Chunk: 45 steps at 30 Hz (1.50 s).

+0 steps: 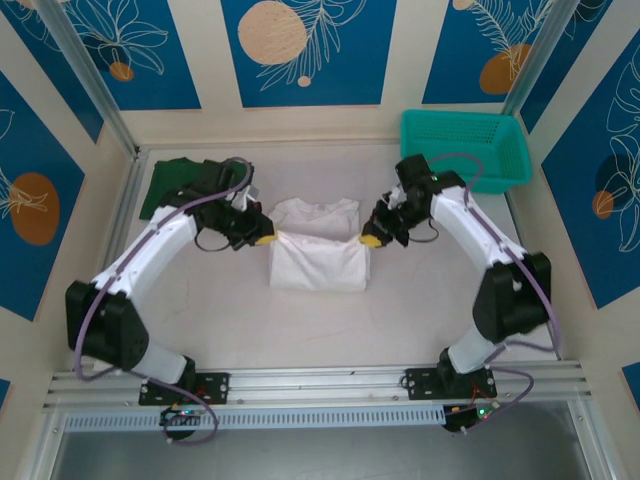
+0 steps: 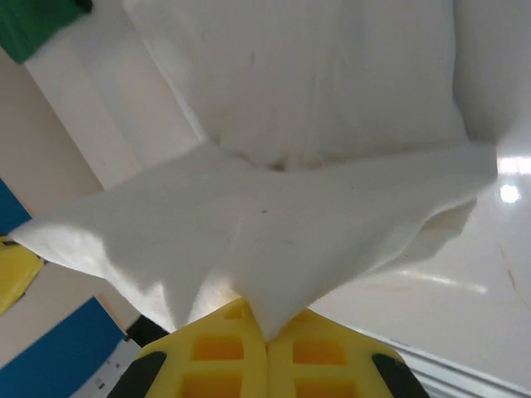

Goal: Fold and stack the t-shirts

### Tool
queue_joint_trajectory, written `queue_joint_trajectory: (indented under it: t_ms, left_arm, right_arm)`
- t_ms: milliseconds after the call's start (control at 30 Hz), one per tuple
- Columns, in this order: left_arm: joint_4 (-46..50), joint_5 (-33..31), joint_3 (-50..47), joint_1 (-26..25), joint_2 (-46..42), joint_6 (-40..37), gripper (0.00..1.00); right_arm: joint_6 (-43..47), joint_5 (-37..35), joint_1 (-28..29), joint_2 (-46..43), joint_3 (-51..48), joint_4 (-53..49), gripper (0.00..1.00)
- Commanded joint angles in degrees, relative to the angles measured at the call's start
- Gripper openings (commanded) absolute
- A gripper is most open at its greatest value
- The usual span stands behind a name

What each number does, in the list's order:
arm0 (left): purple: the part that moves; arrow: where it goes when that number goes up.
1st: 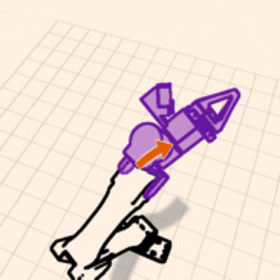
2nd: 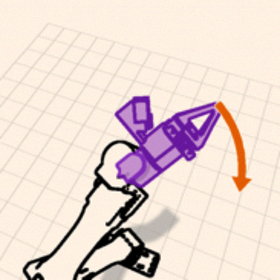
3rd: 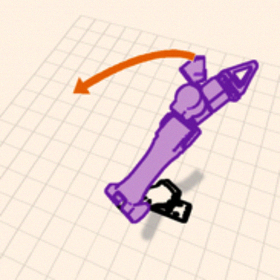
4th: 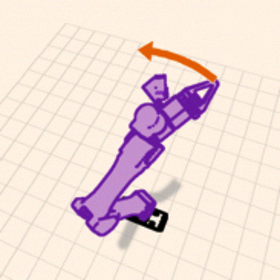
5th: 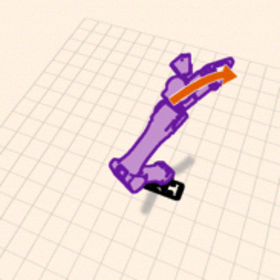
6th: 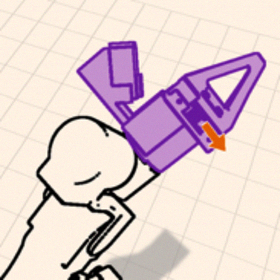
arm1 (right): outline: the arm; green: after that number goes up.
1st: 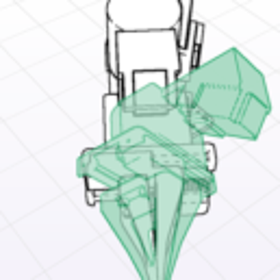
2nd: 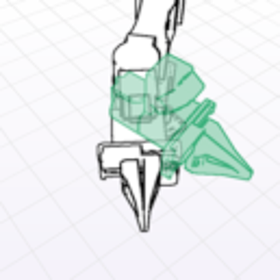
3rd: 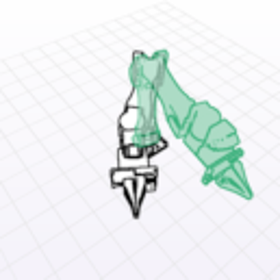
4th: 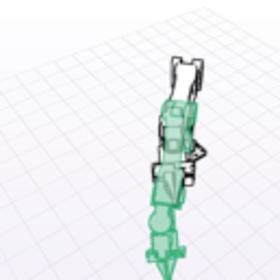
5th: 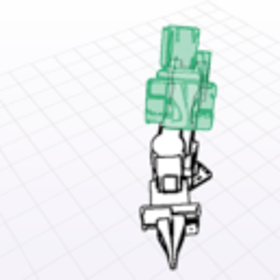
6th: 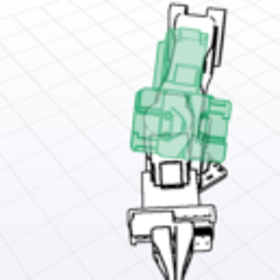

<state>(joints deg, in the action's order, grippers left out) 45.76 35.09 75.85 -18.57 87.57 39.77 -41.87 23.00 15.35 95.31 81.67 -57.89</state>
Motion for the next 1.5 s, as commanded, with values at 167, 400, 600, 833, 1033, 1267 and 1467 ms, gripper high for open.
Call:
queue_joint_trajectory:
  t_ms: [167, 400, 600, 833, 1033, 1267, 1467]
  left_arm:
    - [-0.36, -6.10, 15.98, 4.98, 16.90, -0.60, 0.00]
    - [0.71, -9.16, 33.45, 7.78, 36.19, 1.34, 0.00]
    - [3.62, -14.78, 49.58, 8.68, 45.09, 4.65, 0.48]
    - [3.10, -20.40, 43.68, 4.76, 34.07, 2.19, 0.47]
    - [-7.68, -16.61, 21.55, -3.82, 23.37, 1.54, 0.42]
    - [-17.18, -14.69, 5.66, -6.59, 24.11, 2.08, 0.37]
    - [-19.16, -17.02, -3.72, -6.39, 26.87, -2.65, 0.34]
  right_arm:
    - [-0.34, 2.48, -3.05, 22.63, 22.93, -4.39, 0.00]
    - [-2.89, 1.75, -4.62, 39.51, 42.24, -7.15, 0.12]
    - [-7.38, 1.36, -7.24, 46.05, 54.42, -8.82, 0.54]
    - [-4.60, -0.04, -3.73, 25.37, 31.17, 3.19, 0.50]
    - [-10.39, 4.77, 3.11, 14.33, 8.43, 17.60, 0.39]
    - [-13.27, 5.00, 7.34, 20.50, 2.72, 21.20, 0.31]
    - [-7.87, 3.08, 7.32, 24.74, -1.70, 18.54, 0.28]
